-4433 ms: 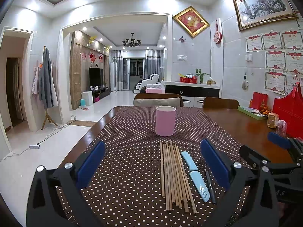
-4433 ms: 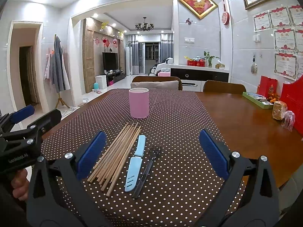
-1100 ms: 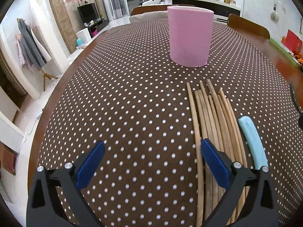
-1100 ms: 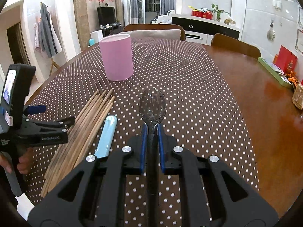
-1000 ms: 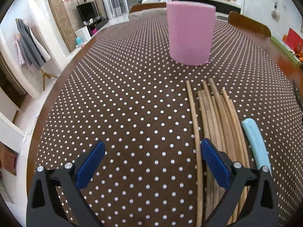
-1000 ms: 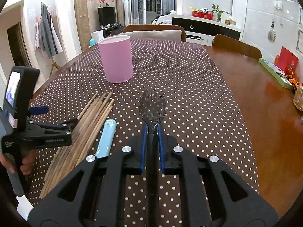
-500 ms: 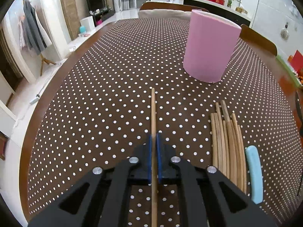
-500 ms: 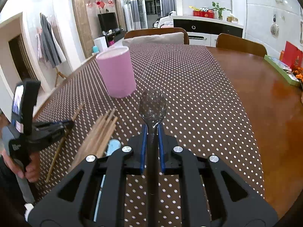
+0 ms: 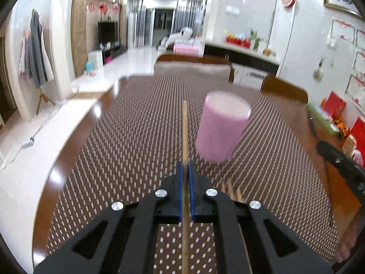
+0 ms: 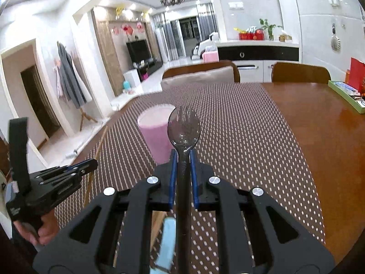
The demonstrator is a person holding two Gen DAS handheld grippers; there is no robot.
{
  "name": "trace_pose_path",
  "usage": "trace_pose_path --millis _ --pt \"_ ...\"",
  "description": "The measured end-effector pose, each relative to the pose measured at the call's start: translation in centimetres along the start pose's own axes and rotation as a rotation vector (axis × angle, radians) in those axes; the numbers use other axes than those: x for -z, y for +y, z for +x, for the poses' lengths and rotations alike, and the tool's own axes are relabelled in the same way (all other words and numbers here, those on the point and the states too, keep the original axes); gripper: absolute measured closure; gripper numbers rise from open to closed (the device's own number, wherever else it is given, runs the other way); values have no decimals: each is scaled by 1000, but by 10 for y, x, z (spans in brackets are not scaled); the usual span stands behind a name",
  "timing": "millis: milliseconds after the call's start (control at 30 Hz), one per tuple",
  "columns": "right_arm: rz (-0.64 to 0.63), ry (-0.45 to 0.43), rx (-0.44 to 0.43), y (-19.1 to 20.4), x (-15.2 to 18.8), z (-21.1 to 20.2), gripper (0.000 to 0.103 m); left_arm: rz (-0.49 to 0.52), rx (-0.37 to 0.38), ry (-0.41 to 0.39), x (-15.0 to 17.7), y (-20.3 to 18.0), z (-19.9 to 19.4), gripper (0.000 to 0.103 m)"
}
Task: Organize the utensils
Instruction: 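Lower the spoon and chopstick into the pink cup and open both grippers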
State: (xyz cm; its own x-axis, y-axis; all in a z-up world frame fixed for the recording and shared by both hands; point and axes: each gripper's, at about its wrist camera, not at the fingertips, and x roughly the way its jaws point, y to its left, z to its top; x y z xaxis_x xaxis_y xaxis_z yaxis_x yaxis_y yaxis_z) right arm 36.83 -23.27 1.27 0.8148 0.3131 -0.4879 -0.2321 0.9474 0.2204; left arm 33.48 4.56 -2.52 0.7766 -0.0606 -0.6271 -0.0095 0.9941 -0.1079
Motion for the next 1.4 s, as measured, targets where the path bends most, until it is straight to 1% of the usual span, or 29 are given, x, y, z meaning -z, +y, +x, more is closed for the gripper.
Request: trace_pose_path --millis 100,167,300,400,500,567,667,733,833,933,1033,1133,1300,1367,1400 --pt "16 -46 -12 2 -15 6 91 -17 42 -91 -21 -2 -11 98" --pt "27 -75 -24 3 -25 11 91 -30 54 -136 -36 -4 -13 98" --pt "61 -138 -48 4 -46 25 91 -39 61 -230 -67 -19 -10 98" --pt "84 -172 -68 3 -63 41 91 -38 83 -301 -86 -32 -8 98" --pt "101 -202 -75 2 -78 60 91 -34 86 -348 -105 -43 0 98" --pt "122 -222 -60 0 -85 73 91 -31 90 -380 -118 -47 8 98" --pt "138 -231 -72 -3 -94 97 91 -39 107 -399 -127 -51 14 98" --pt "142 -242 -59 -3 -98 111 91 -47 132 -424 -135 -51 23 98" --pt "149 -243 -55 -8 -101 131 91 -61 129 -457 -144 -49 38 98" --pt "149 -229 -54 -12 -102 146 91 -79 129 -463 -153 -51 54 98" --pt "145 -209 -68 -15 -99 151 91 -98 148 -473 -156 -50 65 98" --pt "130 -187 -76 -15 -91 154 91 -106 159 -490 -153 -51 75 98" --pt "72 -141 -89 -10 -79 155 91 -65 128 -475 -138 -48 89 98" --pt "56 -134 -89 -10 -76 152 91 -72 112 -468 -138 -49 92 98" --pt "50 -132 -91 -9 -76 151 91 -76 123 -471 -135 -44 90 98"
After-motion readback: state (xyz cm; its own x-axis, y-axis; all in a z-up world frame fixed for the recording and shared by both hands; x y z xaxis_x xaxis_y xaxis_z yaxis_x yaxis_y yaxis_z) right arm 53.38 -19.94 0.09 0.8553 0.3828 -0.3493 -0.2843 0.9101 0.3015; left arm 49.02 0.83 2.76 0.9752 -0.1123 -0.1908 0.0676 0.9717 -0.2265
